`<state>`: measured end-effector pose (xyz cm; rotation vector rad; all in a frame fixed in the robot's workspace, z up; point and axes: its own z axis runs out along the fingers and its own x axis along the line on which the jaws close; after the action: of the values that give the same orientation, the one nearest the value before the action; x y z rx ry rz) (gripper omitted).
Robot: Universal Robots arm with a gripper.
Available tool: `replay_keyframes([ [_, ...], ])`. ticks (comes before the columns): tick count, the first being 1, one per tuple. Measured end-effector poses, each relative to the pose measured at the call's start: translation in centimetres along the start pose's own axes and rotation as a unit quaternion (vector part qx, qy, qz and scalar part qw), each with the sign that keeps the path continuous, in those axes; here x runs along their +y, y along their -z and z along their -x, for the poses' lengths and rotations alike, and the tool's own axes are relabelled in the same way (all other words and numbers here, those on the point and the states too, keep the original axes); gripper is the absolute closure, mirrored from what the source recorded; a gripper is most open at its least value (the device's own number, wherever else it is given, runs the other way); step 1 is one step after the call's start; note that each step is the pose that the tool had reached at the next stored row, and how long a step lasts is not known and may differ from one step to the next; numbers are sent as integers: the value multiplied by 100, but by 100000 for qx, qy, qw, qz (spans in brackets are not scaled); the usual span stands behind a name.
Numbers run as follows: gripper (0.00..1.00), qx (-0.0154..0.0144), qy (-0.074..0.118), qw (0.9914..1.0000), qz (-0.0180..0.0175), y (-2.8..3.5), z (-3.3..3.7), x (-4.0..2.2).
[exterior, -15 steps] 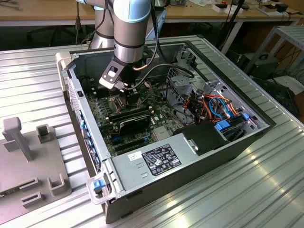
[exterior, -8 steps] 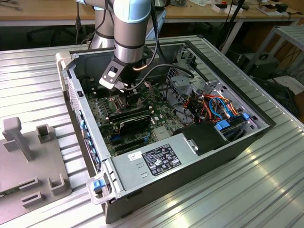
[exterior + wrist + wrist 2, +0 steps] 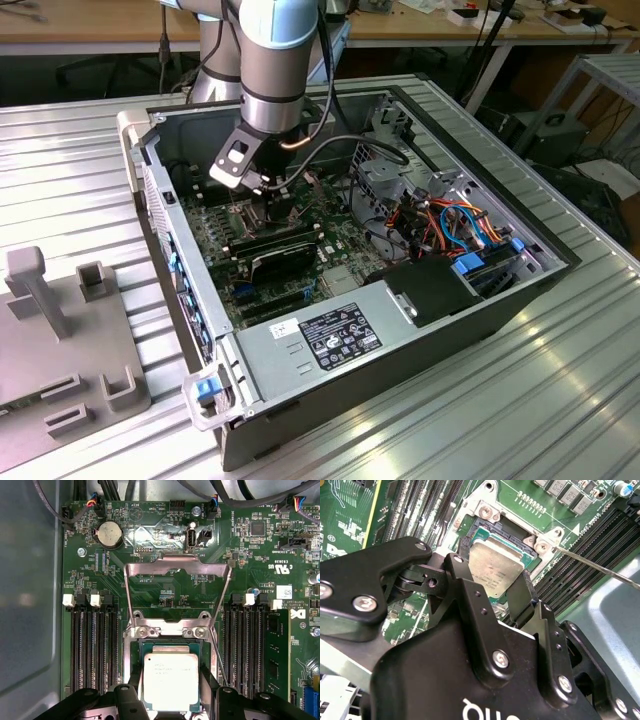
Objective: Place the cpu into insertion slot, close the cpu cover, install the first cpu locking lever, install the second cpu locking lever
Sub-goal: 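Place the cpu into insertion slot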
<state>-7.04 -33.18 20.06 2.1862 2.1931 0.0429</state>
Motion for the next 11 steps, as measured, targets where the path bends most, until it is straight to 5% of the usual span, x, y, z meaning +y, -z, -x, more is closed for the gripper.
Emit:
replay_keyframes([
  [11, 46, 0, 3, 100000, -2, -19, 0, -1],
])
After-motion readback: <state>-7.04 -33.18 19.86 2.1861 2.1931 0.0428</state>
